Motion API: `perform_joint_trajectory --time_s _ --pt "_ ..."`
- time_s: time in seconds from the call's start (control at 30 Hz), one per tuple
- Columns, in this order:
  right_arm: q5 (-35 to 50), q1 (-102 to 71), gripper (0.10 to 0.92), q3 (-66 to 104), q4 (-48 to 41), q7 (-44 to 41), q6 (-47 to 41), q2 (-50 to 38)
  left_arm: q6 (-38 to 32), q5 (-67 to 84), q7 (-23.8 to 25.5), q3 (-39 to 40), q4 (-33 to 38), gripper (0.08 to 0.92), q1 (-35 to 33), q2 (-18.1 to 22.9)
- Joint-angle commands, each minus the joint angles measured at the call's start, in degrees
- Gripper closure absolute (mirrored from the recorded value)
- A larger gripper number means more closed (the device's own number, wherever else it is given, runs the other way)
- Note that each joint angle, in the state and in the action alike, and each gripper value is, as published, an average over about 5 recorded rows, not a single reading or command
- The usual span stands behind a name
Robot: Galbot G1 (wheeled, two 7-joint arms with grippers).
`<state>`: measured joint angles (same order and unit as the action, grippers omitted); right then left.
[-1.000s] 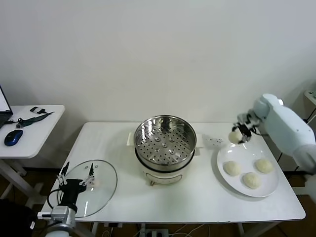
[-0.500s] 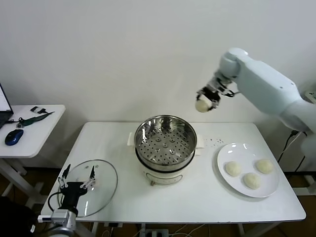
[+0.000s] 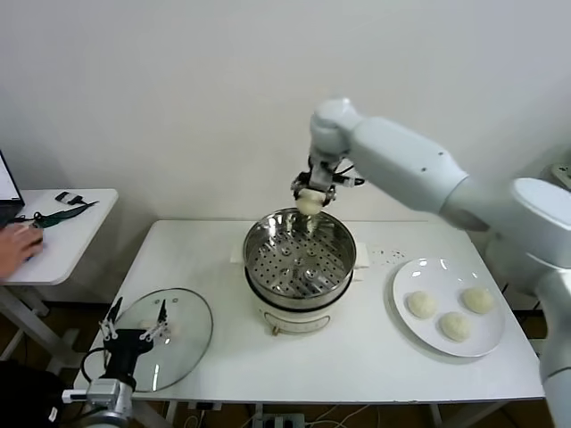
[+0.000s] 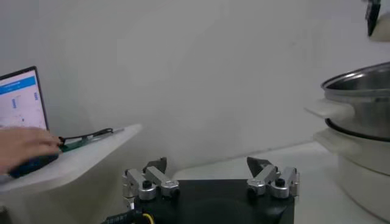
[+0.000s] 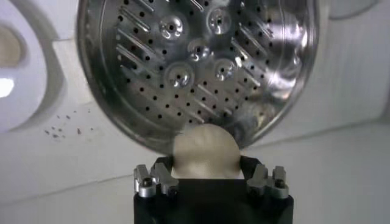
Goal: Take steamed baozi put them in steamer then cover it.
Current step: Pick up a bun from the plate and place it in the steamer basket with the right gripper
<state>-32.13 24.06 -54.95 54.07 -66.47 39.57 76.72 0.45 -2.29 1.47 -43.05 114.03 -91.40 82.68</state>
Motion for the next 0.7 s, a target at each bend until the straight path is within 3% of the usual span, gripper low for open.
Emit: perform_joint_trajectory --time_s 0.03,0.53,0.7 --pt "-10.2 -5.7 0.313 1.0 1.7 2.1 4.4 3.0 0.0 0.2 0.0 -0.3 0.0 0.177 -0.1 -0.1" --pt "-14.8 -11.8 0.31 3.4 -1.0 3.7 5.3 3.5 -0.2 0.5 -0.1 -0.8 -0.7 0.177 -0.4 0.2" --pt "-16.6 -11.9 0.274 4.3 -1.5 4.7 5.3 3.7 -0.2 0.4 -0.1 -0.7 -0.7 0.177 -0.3 0.3"
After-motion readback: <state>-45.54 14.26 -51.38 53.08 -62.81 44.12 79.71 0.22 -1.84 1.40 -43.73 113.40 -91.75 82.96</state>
